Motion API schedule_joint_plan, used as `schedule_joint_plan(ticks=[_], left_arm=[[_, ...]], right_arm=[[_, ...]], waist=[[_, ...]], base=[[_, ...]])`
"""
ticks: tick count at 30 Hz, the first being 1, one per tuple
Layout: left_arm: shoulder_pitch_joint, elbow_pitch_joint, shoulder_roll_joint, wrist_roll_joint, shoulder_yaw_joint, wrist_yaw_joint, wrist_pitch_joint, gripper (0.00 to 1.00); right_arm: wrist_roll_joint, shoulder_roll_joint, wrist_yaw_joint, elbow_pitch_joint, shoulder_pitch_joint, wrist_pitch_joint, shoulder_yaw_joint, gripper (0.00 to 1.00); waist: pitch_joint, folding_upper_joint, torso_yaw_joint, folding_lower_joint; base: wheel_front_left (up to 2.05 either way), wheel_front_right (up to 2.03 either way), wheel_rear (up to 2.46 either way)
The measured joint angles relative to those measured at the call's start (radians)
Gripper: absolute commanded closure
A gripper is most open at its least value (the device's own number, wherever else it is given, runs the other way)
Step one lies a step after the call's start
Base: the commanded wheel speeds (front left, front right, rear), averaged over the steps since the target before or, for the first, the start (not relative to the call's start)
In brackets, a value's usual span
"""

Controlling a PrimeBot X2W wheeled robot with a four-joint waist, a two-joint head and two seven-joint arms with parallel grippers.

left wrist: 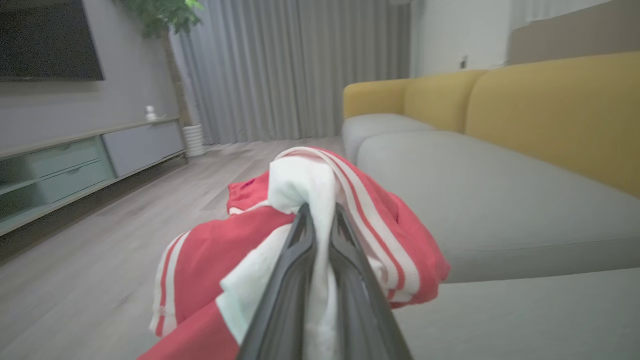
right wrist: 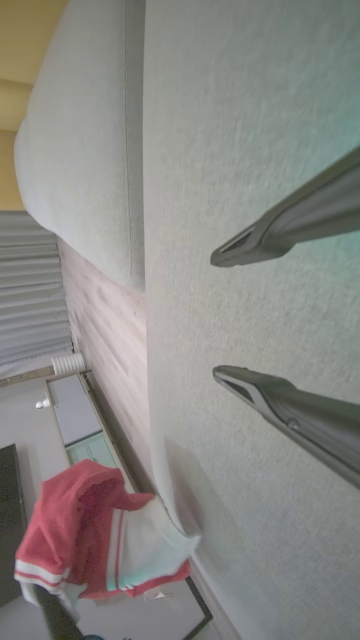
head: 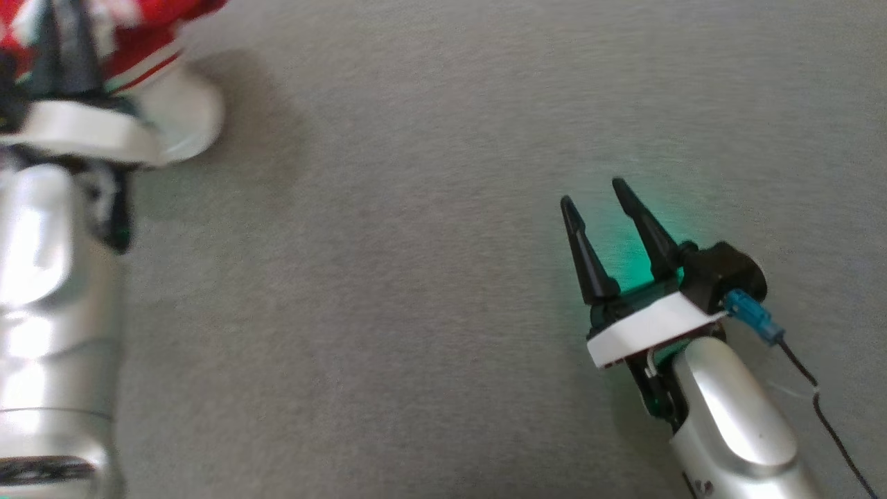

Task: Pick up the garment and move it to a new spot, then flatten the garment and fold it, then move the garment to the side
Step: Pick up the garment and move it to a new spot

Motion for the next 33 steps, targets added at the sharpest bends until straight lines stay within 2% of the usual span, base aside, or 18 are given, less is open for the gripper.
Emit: schedule_joint_plan(ticks=[9,12,17,18,19,20,23,28,33], left_arm=[[0.036,-0.163,-0.166,-0.081,-0.198,-0.013,0.020,1.00],[0.101,-0.162,-0.189,-0.093,-0.243,-0.013,0.019,1.00],[0.235,-0.101,-0.209,-0.133,-0.256,-0.009,0.000,1.00],[0.261,-0.088,-0.210,-0.134,-0.264,-0.003,-0.003,0.55],[0.284,-0.074,-0.213,-0.137,-0.272,-0.003,-0.009,0.00],[0.304,-0.063,-0.216,-0.143,-0.272,-0.002,-0.009,0.00],[0.342,-0.051,-0.219,-0.149,-0.254,0.044,-0.018,0.00],[0.386,-0.160,-0.214,-0.119,-0.156,0.102,-0.021,0.00],[0.534,-0.245,-0.206,-0.050,-0.074,0.120,-0.021,0.00]], right_arm=[[0.038,0.003,0.000,0.019,0.049,0.000,-0.010,0.00],[0.052,0.005,0.000,0.018,0.056,0.000,-0.011,0.00],[0.063,0.005,0.000,0.018,0.067,0.000,-0.007,0.00],[0.067,0.005,0.000,0.018,0.067,0.000,-0.006,0.00],[0.067,0.005,0.000,0.018,0.067,0.000,-0.007,0.00],[0.067,0.005,0.000,0.019,0.067,0.000,-0.009,0.00],[0.068,0.006,0.000,0.019,0.066,0.000,-0.011,0.00],[0.068,0.011,0.000,0.019,0.063,0.000,-0.036,0.00],[0.064,0.011,0.000,0.032,0.064,0.000,-0.091,0.00]], waist=[[-0.071,0.0000,-0.168,0.0000],[-0.084,0.0000,-0.226,0.0000],[-0.096,0.0000,-0.290,0.0000],[-0.097,0.0000,-0.295,0.0000],[-0.097,0.0000,-0.297,0.0000],[-0.097,0.0000,-0.294,0.0000],[-0.098,0.0000,-0.280,0.0001],[-0.102,0.0000,-0.257,0.0001],[-0.113,0.0000,-0.210,0.0001]], base=[[0.00,0.00,0.00],[0.00,0.00,0.00],[0.00,0.00,0.00],[0.00,0.00,0.00],[0.00,0.00,0.00],[0.00,0.00,0.00],[0.00,0.00,0.00],[0.00,0.00,0.00],[0.00,0.00,0.00]])
